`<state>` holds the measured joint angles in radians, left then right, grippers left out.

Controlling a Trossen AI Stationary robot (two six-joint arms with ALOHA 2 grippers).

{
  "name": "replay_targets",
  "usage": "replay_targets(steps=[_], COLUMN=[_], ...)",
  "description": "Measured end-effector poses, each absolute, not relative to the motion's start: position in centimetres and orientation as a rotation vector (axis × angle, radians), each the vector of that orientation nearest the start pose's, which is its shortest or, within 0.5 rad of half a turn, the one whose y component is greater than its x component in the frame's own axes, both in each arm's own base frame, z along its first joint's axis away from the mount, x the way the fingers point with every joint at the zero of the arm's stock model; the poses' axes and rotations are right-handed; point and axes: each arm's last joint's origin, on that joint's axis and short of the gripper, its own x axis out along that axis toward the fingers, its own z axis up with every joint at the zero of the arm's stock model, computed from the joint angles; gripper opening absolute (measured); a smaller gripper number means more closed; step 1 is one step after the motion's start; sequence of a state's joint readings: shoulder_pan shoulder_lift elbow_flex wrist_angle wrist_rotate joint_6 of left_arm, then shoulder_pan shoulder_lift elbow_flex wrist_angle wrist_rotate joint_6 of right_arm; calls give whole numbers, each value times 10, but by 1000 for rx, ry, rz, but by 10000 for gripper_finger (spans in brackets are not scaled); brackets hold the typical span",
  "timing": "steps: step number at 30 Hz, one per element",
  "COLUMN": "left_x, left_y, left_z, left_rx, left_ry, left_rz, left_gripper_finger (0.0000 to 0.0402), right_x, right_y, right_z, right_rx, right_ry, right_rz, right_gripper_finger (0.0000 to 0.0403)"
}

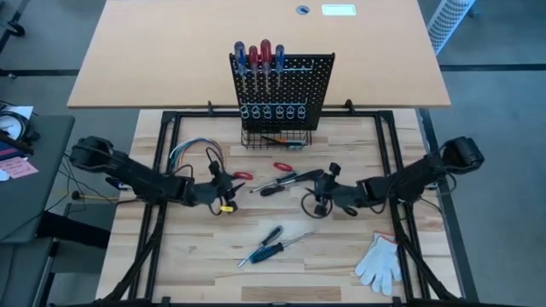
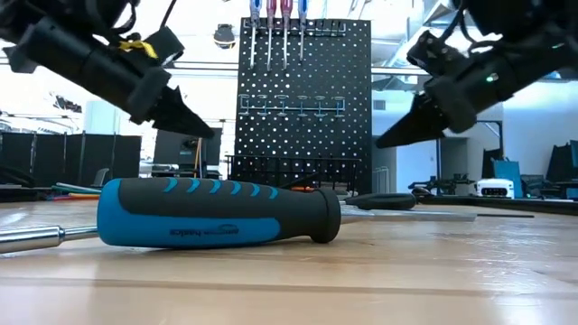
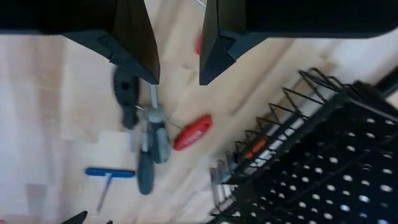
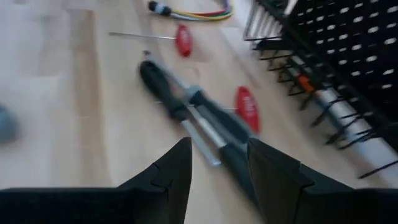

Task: Hang tools onto peg board
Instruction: Hang the top black screwdriver on the pegboard

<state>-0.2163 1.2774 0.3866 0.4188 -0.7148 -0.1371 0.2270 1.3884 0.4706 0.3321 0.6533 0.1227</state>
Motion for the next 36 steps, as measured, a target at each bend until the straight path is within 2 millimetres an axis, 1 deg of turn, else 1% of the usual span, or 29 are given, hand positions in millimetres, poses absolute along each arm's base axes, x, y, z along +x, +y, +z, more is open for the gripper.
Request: replay_targets(steps=[4, 7, 11, 14, 18, 23, 28, 32, 36], left_x=[225, 226, 228, 231, 233, 232, 232, 232, 232], left_y=[-14, -4, 6, 8, 6, 3, -4, -8, -8], left_z=[163, 162, 163, 167, 170, 167, 166, 166, 166], left_rx=[88, 89, 92, 99, 104, -11, -67, -49, -45], left_ry=[405, 426, 428, 394, 357, 371, 376, 378, 379], left_rz=[565, 531, 498, 425, 332, 325, 308, 291, 290], left_gripper_finger=[109, 109, 111, 112, 112, 112, 111, 111, 111], right_x=[245, 248, 251, 252, 253, 253, 253, 253, 254], right_y=[18, 6, -1, 1, 7, 20, 34, 32, 26], right_z=[153, 150, 148, 148, 148, 147, 150, 150, 150], right_rx=[-153, -156, -144, -117, -48, 95, 83, 46, 3], right_ry=[526, 541, 562, 559, 558, 552, 525, 519, 527], right_rz=[-515, -547, -452, -364, -223, -158, -96, -92, -103], right_gripper_finger=[159, 159, 159, 159, 159, 159, 159, 159, 159])
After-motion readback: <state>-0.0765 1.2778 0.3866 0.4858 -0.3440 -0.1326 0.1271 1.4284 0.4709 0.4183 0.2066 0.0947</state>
